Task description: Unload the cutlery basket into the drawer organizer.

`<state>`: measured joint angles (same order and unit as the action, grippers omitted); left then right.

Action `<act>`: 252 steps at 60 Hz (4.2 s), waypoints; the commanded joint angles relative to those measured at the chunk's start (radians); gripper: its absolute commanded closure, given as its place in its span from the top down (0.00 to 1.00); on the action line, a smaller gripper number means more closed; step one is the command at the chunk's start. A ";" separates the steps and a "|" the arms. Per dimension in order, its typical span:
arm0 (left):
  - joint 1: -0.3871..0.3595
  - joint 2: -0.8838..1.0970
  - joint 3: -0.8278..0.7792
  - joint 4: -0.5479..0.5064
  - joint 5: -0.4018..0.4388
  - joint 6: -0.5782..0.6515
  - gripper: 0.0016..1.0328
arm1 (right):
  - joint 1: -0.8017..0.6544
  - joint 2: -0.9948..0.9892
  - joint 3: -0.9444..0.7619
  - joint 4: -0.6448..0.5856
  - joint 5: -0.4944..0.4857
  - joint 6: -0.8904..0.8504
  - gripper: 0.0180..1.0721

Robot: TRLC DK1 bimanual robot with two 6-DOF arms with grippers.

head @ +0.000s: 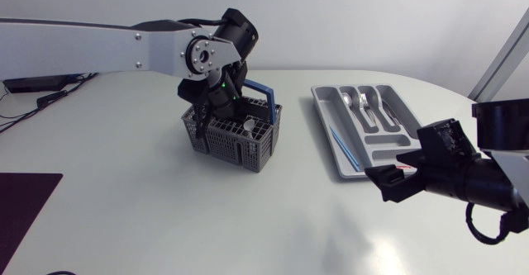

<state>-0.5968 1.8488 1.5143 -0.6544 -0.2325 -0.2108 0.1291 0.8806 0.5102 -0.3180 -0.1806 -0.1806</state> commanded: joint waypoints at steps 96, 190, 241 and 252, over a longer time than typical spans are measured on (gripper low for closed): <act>0.068 -0.425 -0.209 0.085 0.236 0.010 0.03 | 0.047 -0.115 -0.029 -0.001 -0.007 -0.048 0.95; -0.092 -0.203 0.012 -0.263 0.986 0.803 0.03 | 0.176 0.100 0.295 -0.262 -0.531 -0.536 0.71; -0.101 -0.163 0.066 -0.314 1.030 0.843 0.03 | 0.221 0.212 0.340 -0.305 -0.625 -0.619 0.30; -0.103 -0.161 0.064 -0.317 1.033 0.843 0.03 | 0.224 0.215 0.337 -0.300 -0.629 -0.617 0.28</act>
<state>-0.6907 1.6657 1.5513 -0.9527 0.7815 0.6067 0.3428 1.0805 0.8303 -0.6136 -0.7937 -0.7715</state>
